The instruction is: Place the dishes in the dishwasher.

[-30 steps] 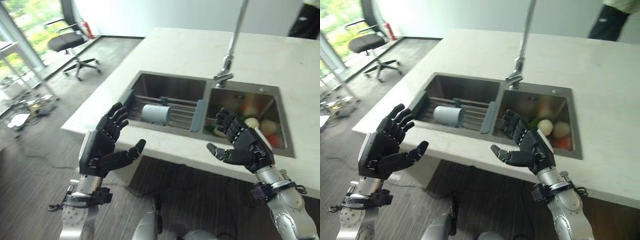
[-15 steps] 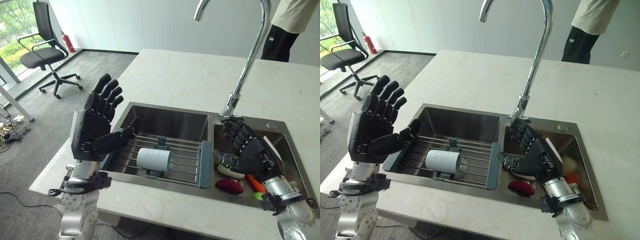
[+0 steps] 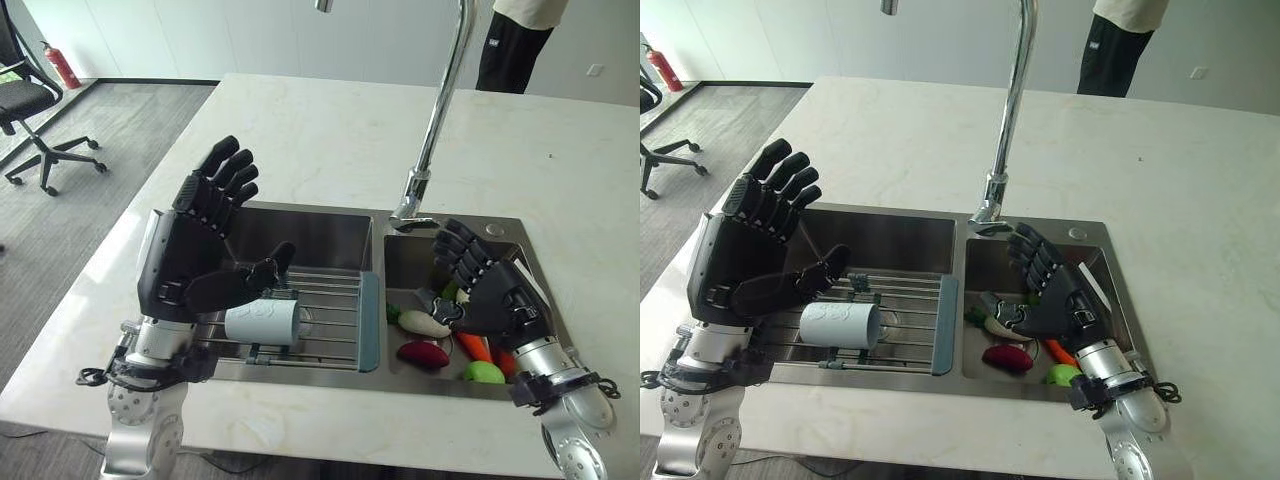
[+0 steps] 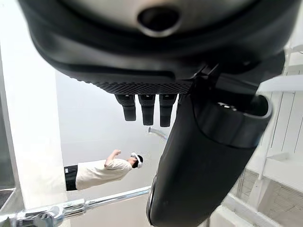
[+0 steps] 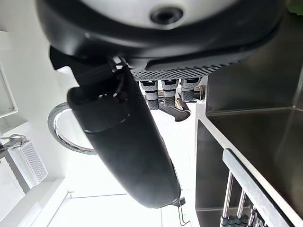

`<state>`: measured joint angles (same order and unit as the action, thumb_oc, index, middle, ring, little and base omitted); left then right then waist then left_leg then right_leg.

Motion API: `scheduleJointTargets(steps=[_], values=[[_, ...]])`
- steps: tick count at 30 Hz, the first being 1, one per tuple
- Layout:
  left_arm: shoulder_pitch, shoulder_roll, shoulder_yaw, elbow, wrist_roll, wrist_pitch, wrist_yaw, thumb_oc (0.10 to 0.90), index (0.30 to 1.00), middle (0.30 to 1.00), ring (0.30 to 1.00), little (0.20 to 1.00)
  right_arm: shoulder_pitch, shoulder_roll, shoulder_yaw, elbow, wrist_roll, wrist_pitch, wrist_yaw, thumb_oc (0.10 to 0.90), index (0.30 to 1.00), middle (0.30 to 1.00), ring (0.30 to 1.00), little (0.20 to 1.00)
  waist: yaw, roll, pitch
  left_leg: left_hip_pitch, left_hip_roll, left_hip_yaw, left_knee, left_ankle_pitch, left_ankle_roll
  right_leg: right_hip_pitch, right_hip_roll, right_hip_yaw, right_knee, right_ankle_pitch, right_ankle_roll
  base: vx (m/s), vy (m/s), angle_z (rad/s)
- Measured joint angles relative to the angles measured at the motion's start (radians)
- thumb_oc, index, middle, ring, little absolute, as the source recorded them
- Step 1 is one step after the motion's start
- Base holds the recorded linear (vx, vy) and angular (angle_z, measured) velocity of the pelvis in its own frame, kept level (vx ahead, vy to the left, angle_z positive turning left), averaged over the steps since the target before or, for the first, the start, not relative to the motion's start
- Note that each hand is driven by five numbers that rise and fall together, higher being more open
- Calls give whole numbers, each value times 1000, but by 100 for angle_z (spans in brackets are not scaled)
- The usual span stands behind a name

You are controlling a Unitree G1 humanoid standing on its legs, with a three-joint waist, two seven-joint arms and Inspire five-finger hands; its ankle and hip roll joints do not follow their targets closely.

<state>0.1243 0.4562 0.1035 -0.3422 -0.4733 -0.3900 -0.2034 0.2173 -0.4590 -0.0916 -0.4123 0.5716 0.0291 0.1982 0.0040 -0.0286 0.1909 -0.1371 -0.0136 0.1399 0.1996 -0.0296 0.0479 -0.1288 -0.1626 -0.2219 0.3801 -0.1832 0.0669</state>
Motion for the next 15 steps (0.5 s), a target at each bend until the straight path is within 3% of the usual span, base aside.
scheduleJointTargets(steps=[4,6,11,15], values=[[24,14,3,-14,85,36,-3,800,900,900,900,900,14,-8,-5,0,0,6,-3,800,900,900,900,900,-6,9,-5,17,20,15,-13,13,-20,-6,20,18,18,-9,-16,20,-52,-17],[56,57,21,-14,96,47,-11,800,900,900,900,900,23,-23,-24,0,0,20,9,800,900,900,900,900,-15,28,-16,19,28,16,-13,15,-26,-6,27,16,25,-17,-20,12,-40,-1],[90,76,64,-10,96,109,-52,800,900,900,900,900,21,-31,-58,5,-1,23,15,800,900,900,900,900,-8,62,-37,20,30,6,-13,19,-32,-4,30,8,33,-24,-20,2,-16,5],[136,151,76,-2,207,129,-67,800,900,900,900,900,22,-74,-59,6,-1,25,25,800,900,900,900,900,0,66,-46,19,27,1,-15,10,-40,-5,26,7,48,-40,-23,12,2,3]])
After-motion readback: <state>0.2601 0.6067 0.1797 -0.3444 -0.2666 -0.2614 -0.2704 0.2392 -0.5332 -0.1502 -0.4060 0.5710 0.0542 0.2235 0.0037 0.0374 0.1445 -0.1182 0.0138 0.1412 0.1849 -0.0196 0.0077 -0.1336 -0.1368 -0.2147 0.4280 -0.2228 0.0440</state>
